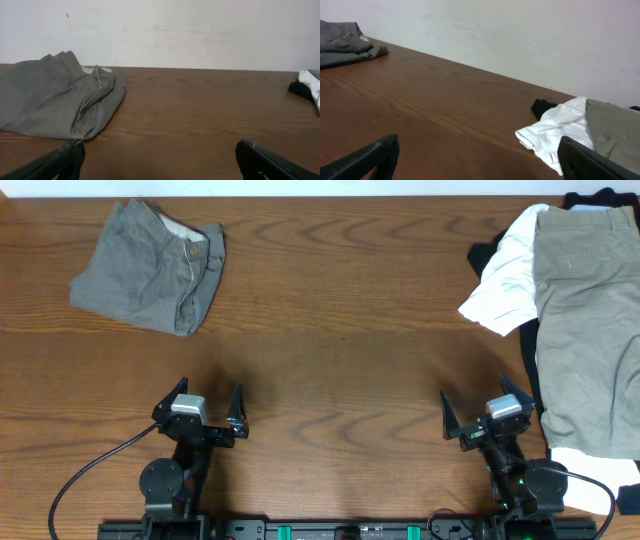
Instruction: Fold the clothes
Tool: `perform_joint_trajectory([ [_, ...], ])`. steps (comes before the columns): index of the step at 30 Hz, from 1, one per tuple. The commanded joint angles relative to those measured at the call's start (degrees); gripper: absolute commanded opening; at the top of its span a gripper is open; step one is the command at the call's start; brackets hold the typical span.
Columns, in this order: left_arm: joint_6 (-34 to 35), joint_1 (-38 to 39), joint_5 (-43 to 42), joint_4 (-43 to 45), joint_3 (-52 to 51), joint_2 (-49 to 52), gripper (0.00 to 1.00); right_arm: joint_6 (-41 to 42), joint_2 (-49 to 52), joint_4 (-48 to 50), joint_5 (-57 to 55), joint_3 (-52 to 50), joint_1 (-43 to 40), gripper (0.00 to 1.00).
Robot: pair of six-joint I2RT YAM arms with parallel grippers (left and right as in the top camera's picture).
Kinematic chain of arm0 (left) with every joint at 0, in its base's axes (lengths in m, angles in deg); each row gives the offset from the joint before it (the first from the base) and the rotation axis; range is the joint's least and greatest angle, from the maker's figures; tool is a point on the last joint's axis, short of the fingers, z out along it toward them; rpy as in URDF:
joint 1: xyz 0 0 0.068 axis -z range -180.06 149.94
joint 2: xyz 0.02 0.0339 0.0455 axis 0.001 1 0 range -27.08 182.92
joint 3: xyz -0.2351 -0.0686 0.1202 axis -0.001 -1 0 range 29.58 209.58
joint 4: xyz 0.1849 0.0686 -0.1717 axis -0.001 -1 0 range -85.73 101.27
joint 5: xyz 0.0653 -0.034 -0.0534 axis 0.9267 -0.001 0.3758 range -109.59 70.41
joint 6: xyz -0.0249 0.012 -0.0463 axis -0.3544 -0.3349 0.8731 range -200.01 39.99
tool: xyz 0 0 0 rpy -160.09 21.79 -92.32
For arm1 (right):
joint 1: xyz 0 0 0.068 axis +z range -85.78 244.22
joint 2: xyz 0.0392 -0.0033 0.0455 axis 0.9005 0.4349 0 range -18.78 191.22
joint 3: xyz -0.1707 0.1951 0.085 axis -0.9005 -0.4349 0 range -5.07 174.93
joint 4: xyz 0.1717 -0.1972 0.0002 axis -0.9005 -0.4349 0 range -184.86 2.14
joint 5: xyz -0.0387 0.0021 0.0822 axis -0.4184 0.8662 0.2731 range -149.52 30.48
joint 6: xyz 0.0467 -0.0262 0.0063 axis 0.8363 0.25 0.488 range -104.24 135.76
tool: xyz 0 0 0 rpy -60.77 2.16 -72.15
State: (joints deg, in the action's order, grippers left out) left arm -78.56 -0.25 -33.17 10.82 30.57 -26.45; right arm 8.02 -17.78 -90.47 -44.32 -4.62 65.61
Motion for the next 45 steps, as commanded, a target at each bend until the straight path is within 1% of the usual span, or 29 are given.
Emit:
perform_joint_trajectory([
  [1, 0.07, 0.26, -0.79, -2.43, -0.76, -0.28, 0.98, 0.39, -0.24, -0.15, -0.20, -0.13, -0.42, 0.99],
  [8, 0.11, 0.26, -0.98, -2.36, -0.76, -0.28, 0.98, 0.42, -0.24, 0.31, 0.50, -0.13, -0.42, 0.99],
  [10, 0.11, 0.28, -2.62, -2.29, -0.74, -0.28, 0.98, 0.42, -0.24, 0.66, 1.77, -0.13, -0.39, 0.99],
  [13, 0.11, 0.26, -2.91, -2.29, -0.74, -0.28, 0.98, 0.42, -0.24, 1.86, 5.35, -0.13, -0.39, 0.99],
  [17, 0.13, 0.26, -5.40, -2.75, 0.15, 0.76, 0.98, 0.42, -0.24, 3.30, 5.81, -0.07, -0.42, 0.99],
  [21, 0.52, 0.26, -5.97, -4.85, 3.72, 5.01, 0.98, 3.37, -0.13, 3.32, 5.88, 2.23, -0.42, 0.99],
  [25, 0.59, 0.26, -6.05, -8.33, 10.86, 13.60, 0.98, 3.43, 2.51, 1.77, 5.79, 6.54, -0.42, 0.99],
  [29, 0.59, 0.28, -6.16, -13.25, 21.27, 25.35, 0.98, 3.48, 10.03, 0.35, 6.12, 13.42, -0.42, 0.99],
  [35, 0.55, 0.28, -7.02, -26.32, 40.11, 43.19, 0.98, 3.43, 25.90, -4.96, 6.10, 28.50, -0.42, 0.99],
  [40, 0.48, 0.28, -6.97, -36.17, 53.77, 56.35, 0.98, 3.43, 42.01, -10.80, 6.99, 41.57, -0.42, 0.99],
  [43, -0.07, 0.28, -6.99, -40.33, 59.34, 62.69, 0.98, 3.41, 52.63, -15.61, 7.54, 49.75, -0.42, 0.99],
  [45, -1.60, 0.28, -6.99, -42.82, 62.03, 66.62, 0.98, 3.41, 60.76, -20.37, 7.54, 55.98, -0.48, 0.99],
])
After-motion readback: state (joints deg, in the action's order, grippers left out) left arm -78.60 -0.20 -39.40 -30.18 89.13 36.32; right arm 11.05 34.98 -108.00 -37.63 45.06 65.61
